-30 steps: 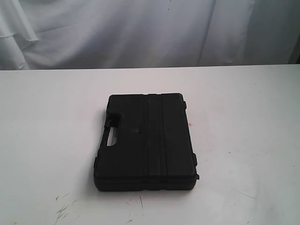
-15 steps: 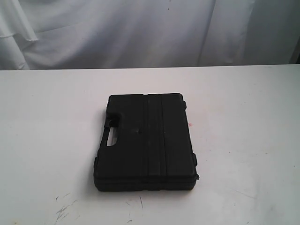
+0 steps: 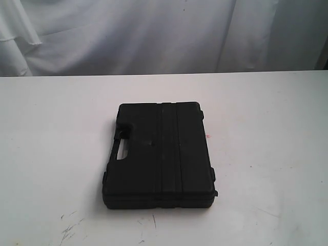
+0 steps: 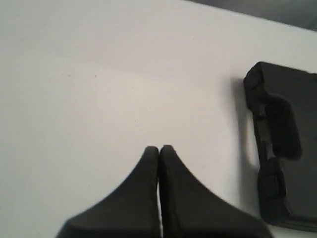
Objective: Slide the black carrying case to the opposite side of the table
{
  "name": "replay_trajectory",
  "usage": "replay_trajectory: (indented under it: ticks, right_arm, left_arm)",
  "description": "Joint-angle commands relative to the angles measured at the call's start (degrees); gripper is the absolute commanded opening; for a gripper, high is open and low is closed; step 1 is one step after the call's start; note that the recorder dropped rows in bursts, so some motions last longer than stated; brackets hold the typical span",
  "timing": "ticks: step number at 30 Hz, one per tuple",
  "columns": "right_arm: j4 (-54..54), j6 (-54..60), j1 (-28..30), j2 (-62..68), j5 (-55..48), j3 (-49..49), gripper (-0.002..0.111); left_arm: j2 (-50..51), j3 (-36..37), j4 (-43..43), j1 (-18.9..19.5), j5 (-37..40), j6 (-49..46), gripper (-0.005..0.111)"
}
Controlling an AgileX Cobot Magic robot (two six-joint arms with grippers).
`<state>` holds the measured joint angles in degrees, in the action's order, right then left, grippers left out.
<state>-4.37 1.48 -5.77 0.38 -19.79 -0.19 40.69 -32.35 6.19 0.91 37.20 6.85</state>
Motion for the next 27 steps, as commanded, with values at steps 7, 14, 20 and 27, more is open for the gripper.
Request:
replay_trajectory:
  ticks: [7, 14, 20, 27]
  right_arm:
    - [0.57, 0.10, 0.24, -0.38, -0.01, 0.19, 0.000]
    - [0.57, 0.10, 0.24, -0.38, -0.01, 0.19, 0.000]
    - [0.57, 0.10, 0.24, -0.38, -0.01, 0.19, 0.000]
    - [0.57, 0.10, 0.24, -0.38, -0.01, 0.19, 0.000]
  left_arm:
    - [17.94, -6.93, 14.37, 0.20, 1.74, -10.03, 0.000]
    - [36.53, -21.27, 14.65, -1.33, 6.64, -9.92, 0.000]
    - [43.82, -28.40, 6.86, -11.19, 6.75, -0.38, 0.000]
    - [52.04, -35.37, 0.61, -20.03, 6.75, 8.66, 0.000]
